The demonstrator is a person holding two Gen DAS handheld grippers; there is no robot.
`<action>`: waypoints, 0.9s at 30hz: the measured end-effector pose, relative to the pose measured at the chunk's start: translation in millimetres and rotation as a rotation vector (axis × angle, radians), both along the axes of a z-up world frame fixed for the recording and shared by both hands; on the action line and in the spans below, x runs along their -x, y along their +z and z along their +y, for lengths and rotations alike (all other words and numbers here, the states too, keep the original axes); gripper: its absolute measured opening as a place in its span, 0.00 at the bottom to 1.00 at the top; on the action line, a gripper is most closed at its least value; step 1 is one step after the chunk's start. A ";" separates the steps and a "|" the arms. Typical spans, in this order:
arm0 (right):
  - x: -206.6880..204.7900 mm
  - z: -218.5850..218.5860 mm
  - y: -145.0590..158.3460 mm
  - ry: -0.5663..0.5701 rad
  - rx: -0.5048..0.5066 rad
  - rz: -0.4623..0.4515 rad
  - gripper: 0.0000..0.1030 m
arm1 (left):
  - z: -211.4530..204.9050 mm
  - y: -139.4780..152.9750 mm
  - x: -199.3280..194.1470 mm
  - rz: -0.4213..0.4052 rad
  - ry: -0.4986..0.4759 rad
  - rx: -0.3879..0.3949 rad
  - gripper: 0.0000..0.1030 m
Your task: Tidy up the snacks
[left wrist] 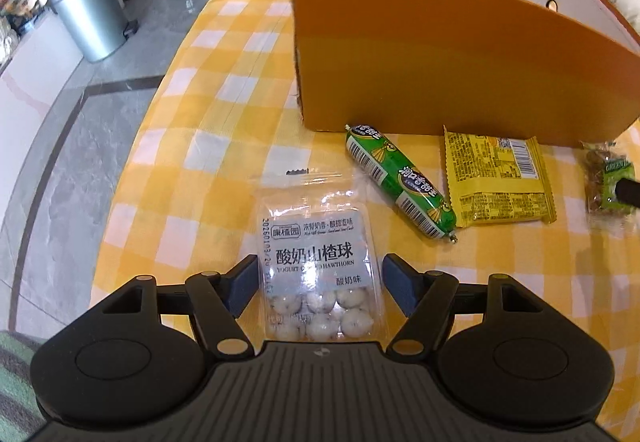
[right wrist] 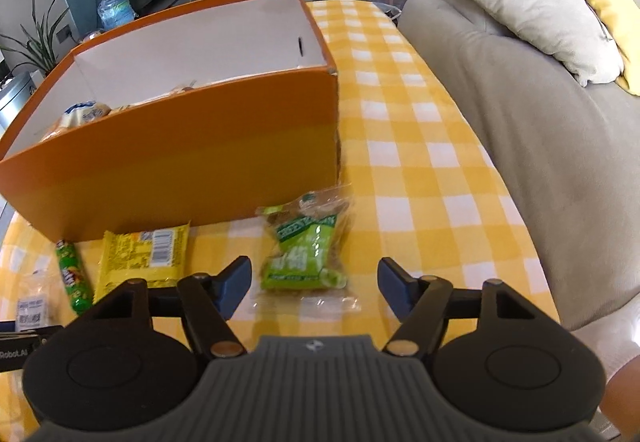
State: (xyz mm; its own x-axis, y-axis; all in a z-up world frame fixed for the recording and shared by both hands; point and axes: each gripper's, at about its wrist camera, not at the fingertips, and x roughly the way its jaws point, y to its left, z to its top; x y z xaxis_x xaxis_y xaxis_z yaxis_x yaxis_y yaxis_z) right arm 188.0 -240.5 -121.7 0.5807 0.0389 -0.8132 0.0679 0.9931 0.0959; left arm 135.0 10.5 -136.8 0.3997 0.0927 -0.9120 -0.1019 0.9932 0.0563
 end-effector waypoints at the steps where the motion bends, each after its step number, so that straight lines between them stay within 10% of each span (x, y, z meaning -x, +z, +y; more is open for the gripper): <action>1: -1.6 -1.1 -1.1 -0.005 0.004 -0.002 0.65 | -1.2 0.0 0.3 -0.006 -0.006 -0.007 0.80; 27: -20.3 13.2 -8.8 0.061 -0.013 0.086 0.28 | 2.0 -0.2 -1.8 -0.005 0.006 0.048 0.61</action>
State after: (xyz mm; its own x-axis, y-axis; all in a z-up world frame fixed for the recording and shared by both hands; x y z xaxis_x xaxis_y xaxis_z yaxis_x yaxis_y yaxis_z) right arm 208.2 -227.2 -130.5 0.5050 0.0830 -0.8591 0.0160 0.9943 0.1055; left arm 136.8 12.5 -136.9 0.4035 0.0514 -0.9135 -0.1077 0.9942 0.0084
